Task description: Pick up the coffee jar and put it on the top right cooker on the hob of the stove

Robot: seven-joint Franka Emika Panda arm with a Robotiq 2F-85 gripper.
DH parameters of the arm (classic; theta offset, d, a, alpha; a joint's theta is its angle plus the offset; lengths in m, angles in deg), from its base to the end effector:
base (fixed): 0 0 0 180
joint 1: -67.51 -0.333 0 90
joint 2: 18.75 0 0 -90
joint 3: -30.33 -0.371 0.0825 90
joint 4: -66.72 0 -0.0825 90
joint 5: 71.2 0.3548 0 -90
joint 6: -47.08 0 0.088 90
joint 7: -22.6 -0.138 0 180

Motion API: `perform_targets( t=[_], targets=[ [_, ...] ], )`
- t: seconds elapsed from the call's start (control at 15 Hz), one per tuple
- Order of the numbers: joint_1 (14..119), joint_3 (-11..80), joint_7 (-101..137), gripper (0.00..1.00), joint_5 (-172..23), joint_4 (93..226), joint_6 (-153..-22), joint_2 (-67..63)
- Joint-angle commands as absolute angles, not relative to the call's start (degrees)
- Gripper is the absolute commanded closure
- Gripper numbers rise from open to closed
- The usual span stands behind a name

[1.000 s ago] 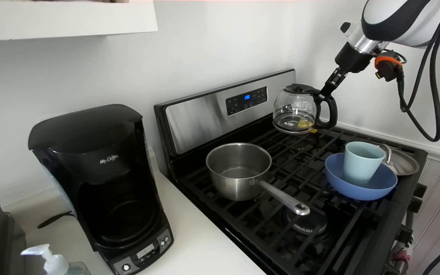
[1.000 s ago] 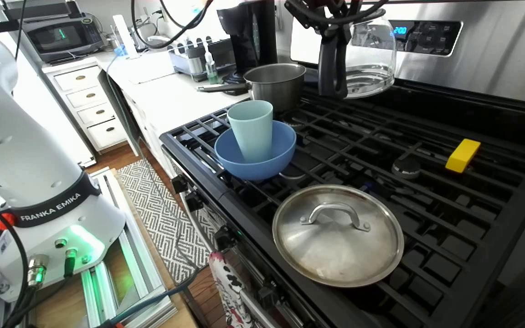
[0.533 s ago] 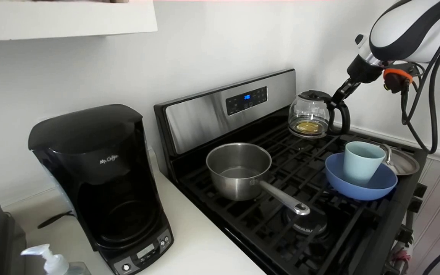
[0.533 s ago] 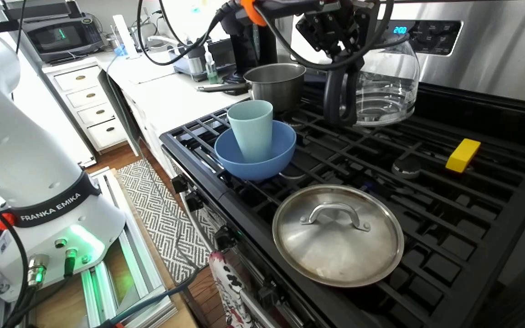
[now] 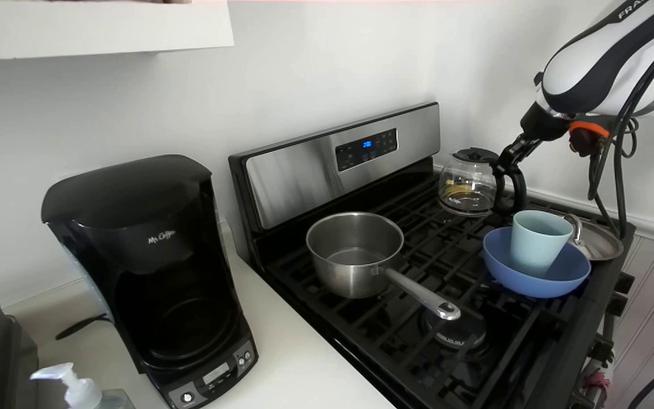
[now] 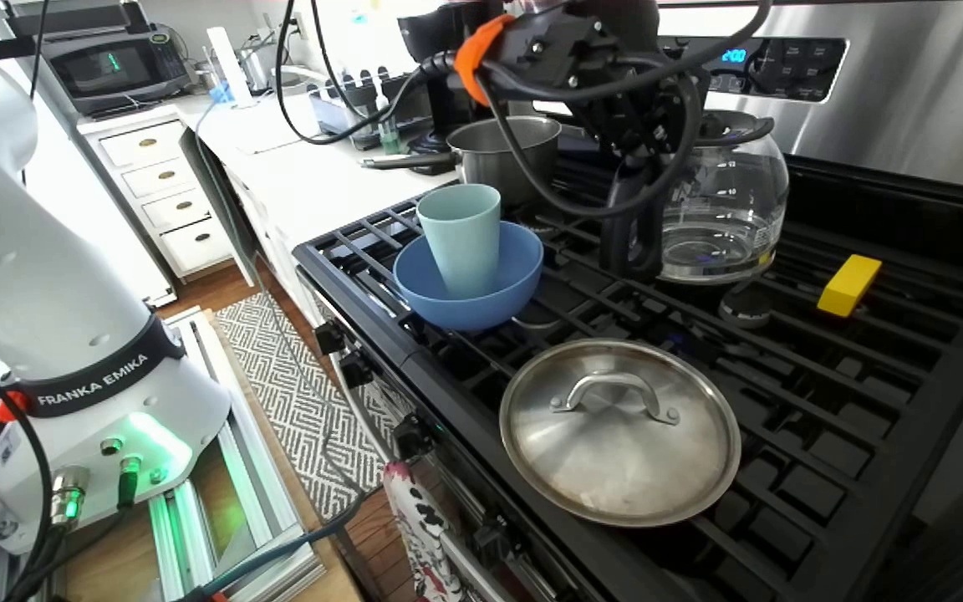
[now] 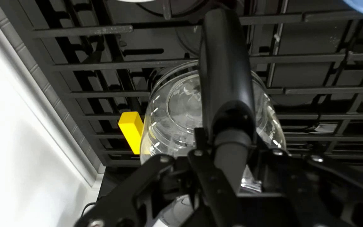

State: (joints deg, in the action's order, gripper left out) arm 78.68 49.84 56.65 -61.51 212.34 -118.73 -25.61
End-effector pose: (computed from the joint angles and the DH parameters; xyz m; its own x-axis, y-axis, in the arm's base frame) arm 0.4028 -0.2514 0.4118 0.8946 -0.0643 0.4422 -0.1293 -0.9845 0.1186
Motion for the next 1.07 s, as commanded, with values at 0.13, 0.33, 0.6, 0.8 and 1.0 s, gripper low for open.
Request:
perform_targets(
  t=[0.13,0.33,0.6,0.8,1.0],
  targets=[
    [77.3,50.1,57.5,0.92,-56.8,211.2,-119.0,-24.7],
    [77.0,50.1,57.8,0.92,-55.4,210.5,-118.7,-23.7],
    [76.9,50.0,57.9,0.92,-54.8,209.9,-118.8,-22.2],
    [76.9,49.9,58.1,0.92,-54.7,209.3,-119.0,-21.1],
    [76.9,49.9,58.1,0.92,-54.8,208.4,-118.7,-20.0]
  ],
)
